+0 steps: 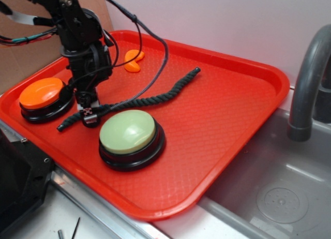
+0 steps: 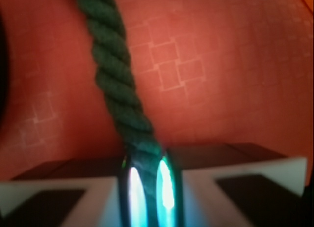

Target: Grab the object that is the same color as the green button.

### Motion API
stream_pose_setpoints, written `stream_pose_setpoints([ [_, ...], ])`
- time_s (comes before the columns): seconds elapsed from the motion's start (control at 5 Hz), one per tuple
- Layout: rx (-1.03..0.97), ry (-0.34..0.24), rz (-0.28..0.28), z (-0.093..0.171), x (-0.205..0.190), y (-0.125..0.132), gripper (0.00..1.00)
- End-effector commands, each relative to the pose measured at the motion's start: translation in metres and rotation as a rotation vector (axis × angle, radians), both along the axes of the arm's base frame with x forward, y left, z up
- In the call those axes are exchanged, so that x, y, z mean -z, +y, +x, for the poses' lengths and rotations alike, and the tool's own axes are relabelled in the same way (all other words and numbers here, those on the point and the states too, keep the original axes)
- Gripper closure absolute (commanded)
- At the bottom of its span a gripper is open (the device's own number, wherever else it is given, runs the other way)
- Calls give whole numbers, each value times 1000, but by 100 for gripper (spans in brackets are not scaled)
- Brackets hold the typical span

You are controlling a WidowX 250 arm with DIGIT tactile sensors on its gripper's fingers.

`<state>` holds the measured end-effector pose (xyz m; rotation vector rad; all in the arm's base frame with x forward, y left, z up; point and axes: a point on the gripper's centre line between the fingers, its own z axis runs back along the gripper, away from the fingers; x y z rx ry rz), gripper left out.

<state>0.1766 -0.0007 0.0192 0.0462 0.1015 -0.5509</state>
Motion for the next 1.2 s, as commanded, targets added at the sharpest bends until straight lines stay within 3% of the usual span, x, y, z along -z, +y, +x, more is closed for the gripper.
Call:
stream_pose_setpoints([
  [0.0,-355,15,6,4,-56,-28,100],
  [0.2,-559,-17,-15,-6,-95,-46,100],
  [0.4,-584,-147,-18,-18,-136,-52,100],
  [0.6,-616,-211,-48,-34,-163,-50,100],
  [0.8,-652,-295,-42,-51,-183,-44,100],
  [1.0,-677,-306,-62,-52,-180,-36,100],
])
